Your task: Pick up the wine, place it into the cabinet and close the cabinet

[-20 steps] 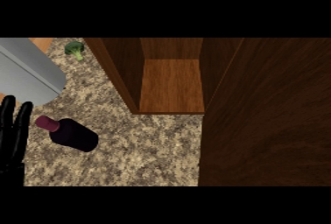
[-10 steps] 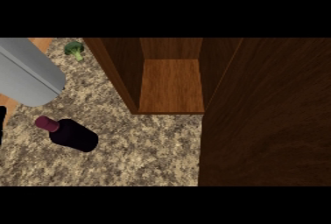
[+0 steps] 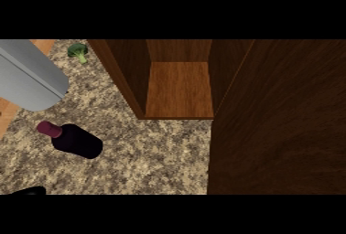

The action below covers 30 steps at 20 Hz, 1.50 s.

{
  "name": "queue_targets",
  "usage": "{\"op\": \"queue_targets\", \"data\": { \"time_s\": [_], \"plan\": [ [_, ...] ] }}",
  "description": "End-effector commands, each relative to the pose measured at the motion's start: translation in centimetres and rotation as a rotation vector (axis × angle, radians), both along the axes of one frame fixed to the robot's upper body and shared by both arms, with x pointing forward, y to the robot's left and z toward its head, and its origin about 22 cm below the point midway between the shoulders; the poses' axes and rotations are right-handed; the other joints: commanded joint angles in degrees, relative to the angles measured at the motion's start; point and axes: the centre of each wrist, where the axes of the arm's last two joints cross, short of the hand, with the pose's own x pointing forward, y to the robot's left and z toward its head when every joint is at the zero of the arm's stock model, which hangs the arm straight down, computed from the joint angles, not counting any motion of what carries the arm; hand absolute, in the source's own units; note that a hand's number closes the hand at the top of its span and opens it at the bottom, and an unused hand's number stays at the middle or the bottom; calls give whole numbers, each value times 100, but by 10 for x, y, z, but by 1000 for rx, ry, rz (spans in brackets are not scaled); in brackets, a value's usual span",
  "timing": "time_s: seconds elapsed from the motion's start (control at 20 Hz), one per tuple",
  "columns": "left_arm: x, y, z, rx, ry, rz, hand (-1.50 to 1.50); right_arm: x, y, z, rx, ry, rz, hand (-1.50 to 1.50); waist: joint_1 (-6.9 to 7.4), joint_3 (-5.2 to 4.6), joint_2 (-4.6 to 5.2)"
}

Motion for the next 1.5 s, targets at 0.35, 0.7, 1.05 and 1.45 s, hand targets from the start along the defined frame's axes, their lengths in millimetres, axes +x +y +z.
{"op": "queue_targets", "data": {
  "time_s": [0.35, 0.7, 1.05, 1.45],
  "plan": [
    [4, 25, -59, -31, 92, -3, -150, -41, -4, 21, 22, -60, 51, -150, -23, 4, -4],
    [25, 39, -96, -25, 103, 7, -150, -33, 2, 22, 21, -44, 44, -150, -16, 3, 5],
    [19, 60, -124, -3, 98, 52, -150, -30, -4, 22, 13, -63, 35, -150, -9, 5, 2],
    [21, 42, -164, -35, 116, 33, -150, -36, 3, 22, 30, -62, 20, -150, -17, 4, 0]
  ]
}}
